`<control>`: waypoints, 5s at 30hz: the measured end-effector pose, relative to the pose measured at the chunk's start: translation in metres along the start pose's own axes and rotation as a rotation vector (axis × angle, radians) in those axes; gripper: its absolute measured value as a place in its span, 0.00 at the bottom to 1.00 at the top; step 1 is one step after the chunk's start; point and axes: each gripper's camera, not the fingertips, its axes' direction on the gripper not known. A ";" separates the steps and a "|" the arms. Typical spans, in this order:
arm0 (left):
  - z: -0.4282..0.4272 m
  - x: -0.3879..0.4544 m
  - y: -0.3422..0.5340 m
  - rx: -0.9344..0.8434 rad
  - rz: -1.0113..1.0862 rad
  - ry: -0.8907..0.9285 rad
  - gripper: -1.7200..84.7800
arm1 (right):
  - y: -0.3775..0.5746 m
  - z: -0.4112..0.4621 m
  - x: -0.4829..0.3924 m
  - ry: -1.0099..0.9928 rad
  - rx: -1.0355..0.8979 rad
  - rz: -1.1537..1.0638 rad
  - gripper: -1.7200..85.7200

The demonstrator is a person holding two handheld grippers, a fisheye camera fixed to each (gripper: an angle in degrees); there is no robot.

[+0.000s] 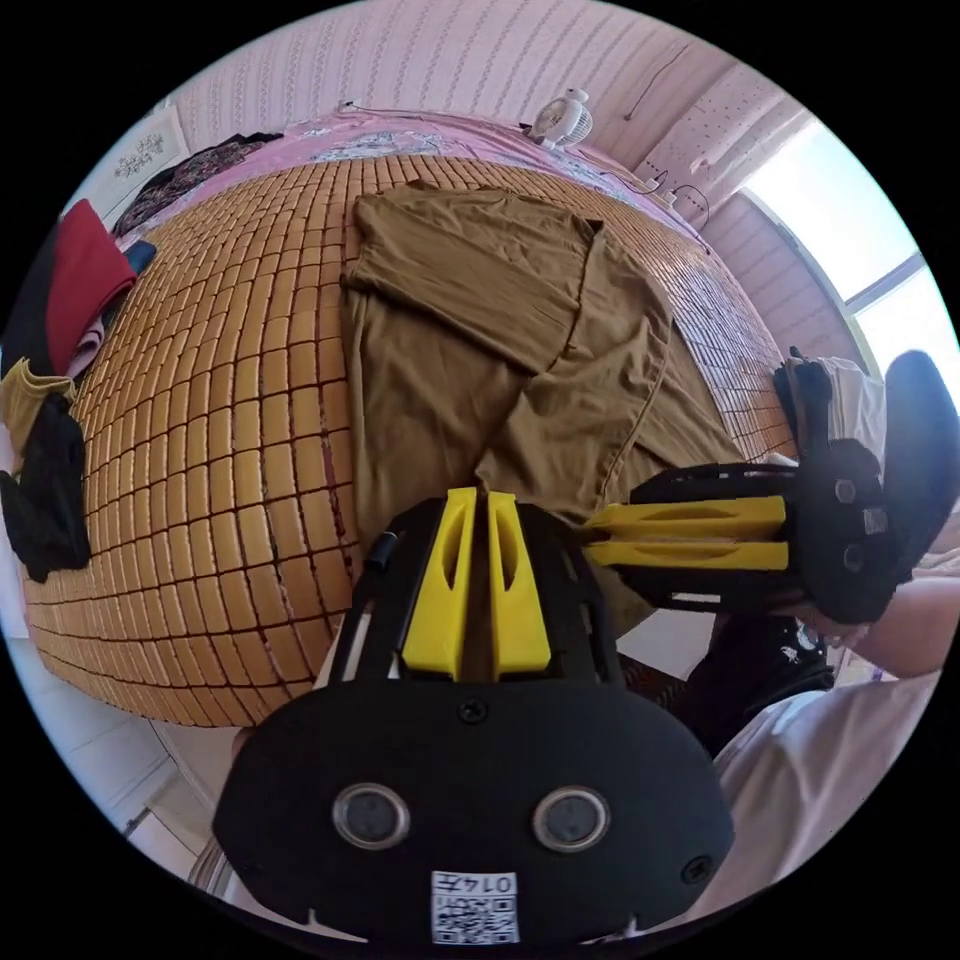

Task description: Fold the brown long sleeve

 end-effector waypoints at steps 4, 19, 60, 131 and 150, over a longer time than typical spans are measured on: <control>-0.046 -0.001 0.012 0.075 0.055 0.064 0.02 | 0.015 -0.055 0.009 -0.059 0.131 -0.002 0.04; -0.079 -0.041 0.052 0.038 -0.027 0.065 0.07 | 0.078 -0.050 0.053 -0.128 0.130 0.078 0.09; -0.092 -0.081 -0.218 0.209 0.134 -0.161 0.01 | 0.093 -0.133 0.421 0.154 0.506 0.464 0.02; 0.169 0.293 0.188 0.001 1.283 -0.694 0.01 | -0.164 0.009 0.099 0.214 -0.301 -0.125 0.01; 0.218 0.282 0.204 0.097 1.222 -0.664 0.01 | -0.174 0.036 0.155 0.153 -0.439 -0.086 0.02</control>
